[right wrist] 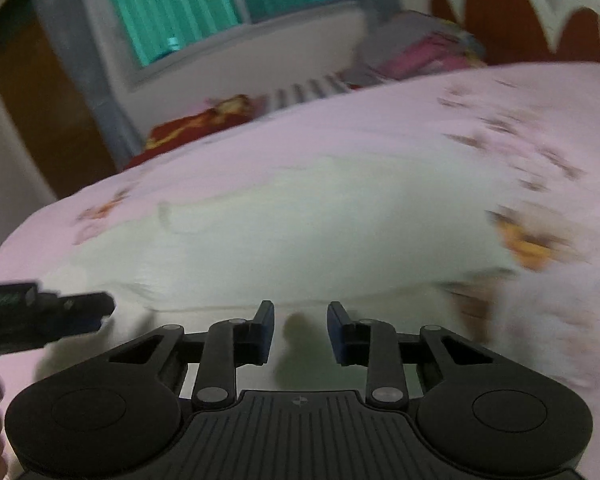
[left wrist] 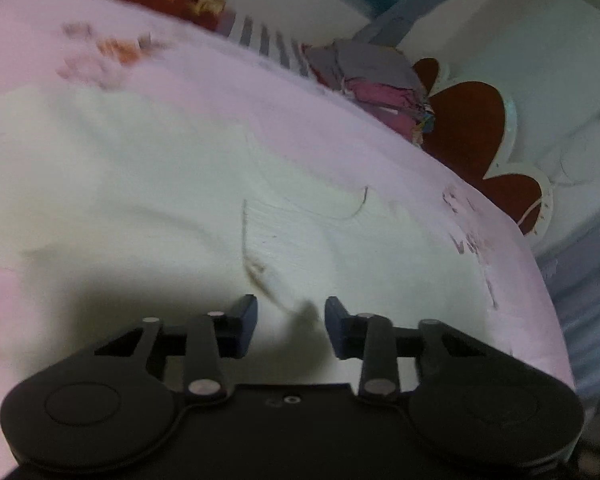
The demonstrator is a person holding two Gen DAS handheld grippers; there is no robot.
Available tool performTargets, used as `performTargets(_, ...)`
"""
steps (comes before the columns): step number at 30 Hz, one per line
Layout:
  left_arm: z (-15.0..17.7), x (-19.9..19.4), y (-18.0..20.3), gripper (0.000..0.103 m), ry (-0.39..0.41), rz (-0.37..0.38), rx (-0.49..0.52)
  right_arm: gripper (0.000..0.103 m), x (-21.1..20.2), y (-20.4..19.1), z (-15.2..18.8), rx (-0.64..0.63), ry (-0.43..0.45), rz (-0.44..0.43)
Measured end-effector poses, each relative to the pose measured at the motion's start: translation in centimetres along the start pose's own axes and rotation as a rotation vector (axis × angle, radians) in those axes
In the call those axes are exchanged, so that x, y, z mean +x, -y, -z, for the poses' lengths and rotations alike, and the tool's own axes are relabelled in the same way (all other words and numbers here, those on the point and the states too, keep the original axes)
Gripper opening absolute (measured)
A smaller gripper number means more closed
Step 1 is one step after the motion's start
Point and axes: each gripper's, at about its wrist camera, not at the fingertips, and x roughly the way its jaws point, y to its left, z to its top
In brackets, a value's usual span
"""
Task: Fold small clothes
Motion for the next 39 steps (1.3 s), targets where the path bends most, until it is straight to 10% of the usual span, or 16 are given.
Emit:
performTargets(2,-0.5,1.6,-0.1,0.002,-0.003,0.017,-0.023,0.03,-0.6,2.2,0.0,0.036,-0.01,0.016)
performTargets(15,-2.8,-4.2,-3.6,0.003,0.145,-0.078,0.057,0.03,-1.0,6.3,-1.4,0.124,-0.009,0.04)
performTargets(34,-1.8,-4.0,-7.0,0.013,0.1,-0.145,0.078,0.018,-1.1,6.0,-1.3,0.045,-0.01,0.111)
performTargets(39,-1.0,-5.6,-2.3,0.019,0.202,-0.189,0.249,0.018,-4.4,4.2,-2.4,-0.001,0.124,0.08)
